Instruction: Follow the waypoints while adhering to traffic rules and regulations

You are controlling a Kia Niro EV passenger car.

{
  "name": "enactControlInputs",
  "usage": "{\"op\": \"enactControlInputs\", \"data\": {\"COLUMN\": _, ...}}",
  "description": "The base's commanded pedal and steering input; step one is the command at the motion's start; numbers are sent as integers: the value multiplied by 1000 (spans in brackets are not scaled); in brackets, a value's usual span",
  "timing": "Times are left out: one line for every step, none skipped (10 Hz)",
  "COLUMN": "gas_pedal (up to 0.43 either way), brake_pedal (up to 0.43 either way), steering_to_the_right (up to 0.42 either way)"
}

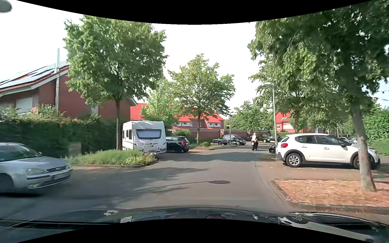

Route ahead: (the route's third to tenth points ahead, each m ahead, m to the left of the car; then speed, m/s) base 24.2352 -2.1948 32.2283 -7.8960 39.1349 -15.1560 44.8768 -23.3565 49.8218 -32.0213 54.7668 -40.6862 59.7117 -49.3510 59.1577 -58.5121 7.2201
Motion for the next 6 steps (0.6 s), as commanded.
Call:
{"op": "enactControlInputs", "data": {"gas_pedal": 138, "brake_pedal": 0, "steering_to_the_right": 74}}
{"op": "enactControlInputs", "data": {"gas_pedal": 138, "brake_pedal": 0, "steering_to_the_right": 75}}
{"op": "enactControlInputs", "data": {"gas_pedal": 138, "brake_pedal": 0, "steering_to_the_right": 78}}
{"op": "enactControlInputs", "data": {"gas_pedal": 138, "brake_pedal": 0, "steering_to_the_right": 81}}
{"op": "enactControlInputs", "data": {"gas_pedal": 138, "brake_pedal": 0, "steering_to_the_right": 85}}
{"op": "enactControlInputs", "data": {"gas_pedal": 138, "brake_pedal": 0, "steering_to_the_right": 87}}
